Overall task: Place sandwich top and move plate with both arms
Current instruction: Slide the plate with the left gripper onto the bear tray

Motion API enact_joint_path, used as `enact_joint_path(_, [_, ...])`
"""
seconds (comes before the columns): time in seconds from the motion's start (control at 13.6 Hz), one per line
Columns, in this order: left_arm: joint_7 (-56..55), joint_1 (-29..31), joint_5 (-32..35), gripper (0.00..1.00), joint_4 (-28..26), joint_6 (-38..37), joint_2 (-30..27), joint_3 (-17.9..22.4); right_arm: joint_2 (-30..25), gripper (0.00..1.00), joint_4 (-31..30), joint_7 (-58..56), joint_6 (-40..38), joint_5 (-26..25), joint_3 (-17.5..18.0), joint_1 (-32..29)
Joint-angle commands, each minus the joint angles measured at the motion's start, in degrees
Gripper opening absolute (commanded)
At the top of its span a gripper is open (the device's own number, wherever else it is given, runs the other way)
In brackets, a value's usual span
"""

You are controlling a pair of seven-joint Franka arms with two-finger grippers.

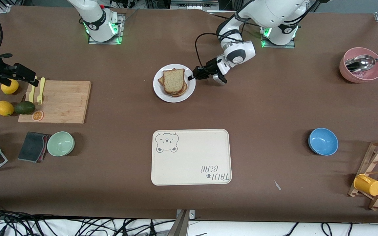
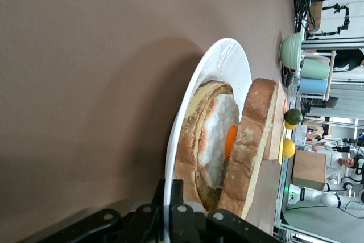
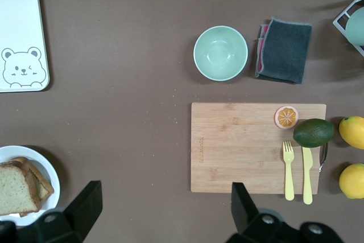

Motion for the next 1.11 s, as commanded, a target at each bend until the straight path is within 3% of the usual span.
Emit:
enact_joint_path(0.0, [6.97,0.79,-12.78,0.0,0.33,-0.38,-1.79,-0.54,0.25,1.0,1.19,-0.3,-0.97,0.52,0.22,-0.43])
enact_joint_path(0.44, [6.45,4.04,-12.43,0.0,4.54,1.8,-2.06,-0.54,0.34,1.0,1.1,-0.3,-0.97,0.43,0.22,-0.43])
enact_joint_path(0.81, [6.18,8.08,-11.9,0.0,12.27,8.75,-0.22,-0.28,0.34,1.0,1.1,-0.3,-0.97,0.43,0.22,-0.43])
enact_joint_path(1.03, [6.27,10.89,-10.85,0.0,19.82,15.06,3.2,-0.19,0.34,1.0,1.19,-0.3,-0.97,0.52,0.22,-0.43])
